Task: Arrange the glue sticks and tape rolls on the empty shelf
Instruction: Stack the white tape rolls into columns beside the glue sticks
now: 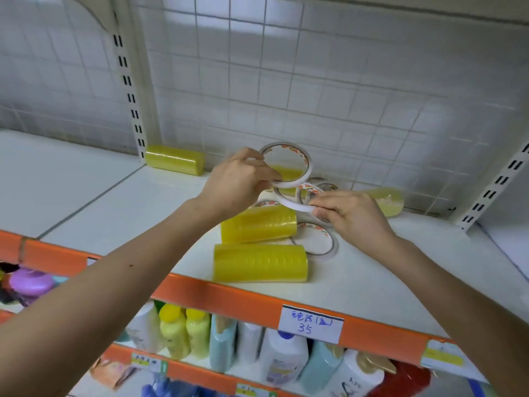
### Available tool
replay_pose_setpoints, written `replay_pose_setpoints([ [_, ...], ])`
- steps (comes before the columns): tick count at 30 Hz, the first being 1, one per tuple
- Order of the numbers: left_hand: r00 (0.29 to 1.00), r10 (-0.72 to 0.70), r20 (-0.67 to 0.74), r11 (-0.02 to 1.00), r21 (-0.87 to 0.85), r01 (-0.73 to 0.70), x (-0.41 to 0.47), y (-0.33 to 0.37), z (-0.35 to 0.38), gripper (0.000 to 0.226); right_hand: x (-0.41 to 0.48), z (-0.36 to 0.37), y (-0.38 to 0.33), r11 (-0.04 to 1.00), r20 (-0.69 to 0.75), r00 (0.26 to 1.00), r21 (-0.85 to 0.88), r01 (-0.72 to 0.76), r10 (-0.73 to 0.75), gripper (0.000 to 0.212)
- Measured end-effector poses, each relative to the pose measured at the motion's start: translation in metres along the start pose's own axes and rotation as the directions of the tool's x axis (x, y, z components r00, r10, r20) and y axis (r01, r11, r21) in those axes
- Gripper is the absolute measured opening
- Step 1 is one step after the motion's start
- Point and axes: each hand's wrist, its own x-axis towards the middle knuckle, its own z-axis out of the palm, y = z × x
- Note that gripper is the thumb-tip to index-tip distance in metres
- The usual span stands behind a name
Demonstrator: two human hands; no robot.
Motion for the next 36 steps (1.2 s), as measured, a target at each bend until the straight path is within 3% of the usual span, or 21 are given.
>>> replay_pose_setpoints([
  [9,0.985,-0.159,-0.068,0.987,-0.016,0.158,-0.107,-0.111,-0.098,0.021,0.059,0.07,-0.15,0.993,-0.002,0.996,0.073,0.09,-0.09,0.013],
  [17,0.951,-0.3,-0.078,0.952,0.043,0.303,-0.209,-0.217,-0.176,0.021,0.117,0.148,-0.285,0.98,0.062,0.986,0.133,0.147,-0.156,0.018],
  [26,0.878,-0.471,-0.089,0.869,0.125,0.479,-0.287,-0.338,-0.237,0.021,0.203,0.242,-0.395,0.954,0.159,0.952,0.191,0.232,-0.263,0.02],
  [36,0.837,-0.545,-0.053,0.808,0.233,0.541,-0.335,-0.488,-0.305,0.023,0.304,0.345,-0.504,0.937,0.17,0.954,0.293,0.192,-0.248,0.019],
])
